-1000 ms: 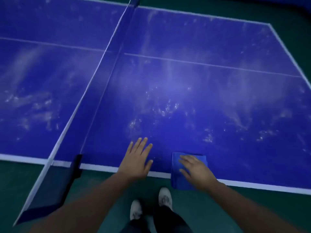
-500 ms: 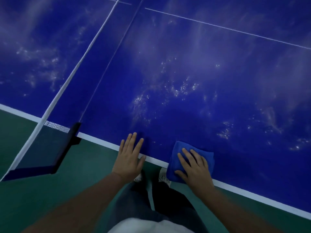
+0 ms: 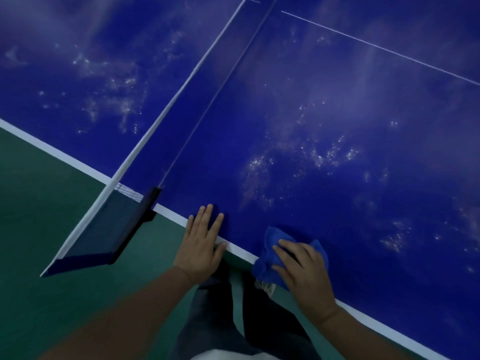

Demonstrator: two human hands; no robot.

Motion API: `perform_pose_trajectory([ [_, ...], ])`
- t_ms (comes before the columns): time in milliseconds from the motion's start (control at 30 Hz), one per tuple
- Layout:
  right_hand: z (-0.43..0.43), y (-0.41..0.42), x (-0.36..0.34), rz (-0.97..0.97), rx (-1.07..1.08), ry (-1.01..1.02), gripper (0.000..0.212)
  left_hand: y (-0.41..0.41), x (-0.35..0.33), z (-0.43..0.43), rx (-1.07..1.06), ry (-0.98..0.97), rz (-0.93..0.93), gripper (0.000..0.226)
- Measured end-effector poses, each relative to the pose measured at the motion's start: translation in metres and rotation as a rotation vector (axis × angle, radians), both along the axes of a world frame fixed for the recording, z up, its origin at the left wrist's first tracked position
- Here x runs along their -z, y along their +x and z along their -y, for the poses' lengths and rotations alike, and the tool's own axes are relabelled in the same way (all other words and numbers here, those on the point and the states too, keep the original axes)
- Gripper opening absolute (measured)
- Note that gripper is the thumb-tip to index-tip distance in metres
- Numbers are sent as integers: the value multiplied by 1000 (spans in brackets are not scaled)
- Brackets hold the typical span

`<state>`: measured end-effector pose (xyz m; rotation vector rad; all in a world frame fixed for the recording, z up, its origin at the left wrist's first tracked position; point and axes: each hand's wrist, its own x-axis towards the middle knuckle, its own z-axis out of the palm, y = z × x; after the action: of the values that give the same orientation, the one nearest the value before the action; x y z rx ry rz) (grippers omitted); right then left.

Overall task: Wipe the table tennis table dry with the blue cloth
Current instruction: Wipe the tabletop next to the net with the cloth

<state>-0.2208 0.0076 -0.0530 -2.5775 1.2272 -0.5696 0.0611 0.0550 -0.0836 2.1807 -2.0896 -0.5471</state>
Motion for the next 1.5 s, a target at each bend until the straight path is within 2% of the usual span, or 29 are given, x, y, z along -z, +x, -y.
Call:
perform_pose_trajectory([
  [133,5,65,24,-156,-124,47,45,39,5,14,-36,-45,6,64],
  [200,5,86,34,-288,-208,42,48,60,8,17,21,-64,42,65],
  [333,60,133,36,-360,-334,-22,49,88,14,30,143,-92,132,68],
  [467,152,168,34,-307,-14,5,44,92,18,36,159,-85,158,69],
  [567,158,157,30,-244,104,-14,34,92,14,36,148,-97,125,69],
  [633,120,154,28,-282,74,-15,34,95,11,36,123,-127,51,67],
  [733,60,177,30,-376,-171,49,48,105,12,38,75,-192,-29,64],
  [800,72,199,33,-408,-237,64,52,109,15,37,70,-186,-40,63],
  [867,114,217,36,-406,-184,37,51,109,18,38,98,-159,-9,64],
  [967,183,217,31,-446,76,83,55,105,15,41,73,-141,-20,65],
  [1067,180,194,32,-427,181,94,56,105,8,48,46,-174,-92,64],
  [1133,134,186,32,-452,57,59,57,107,7,56,58,-184,-106,64],
  [1233,83,192,35,-433,-236,27,58,107,12,66,68,-139,-32,66],
  [1367,133,219,35,-411,-385,17,54,104,15,66,3,-122,-44,67],
  [1400,155,223,35,-416,-334,21,54,104,14,65,14,-120,-36,69],
  [1500,221,213,32,-468,7,78,58,105,13,67,40,-83,24,73],
])
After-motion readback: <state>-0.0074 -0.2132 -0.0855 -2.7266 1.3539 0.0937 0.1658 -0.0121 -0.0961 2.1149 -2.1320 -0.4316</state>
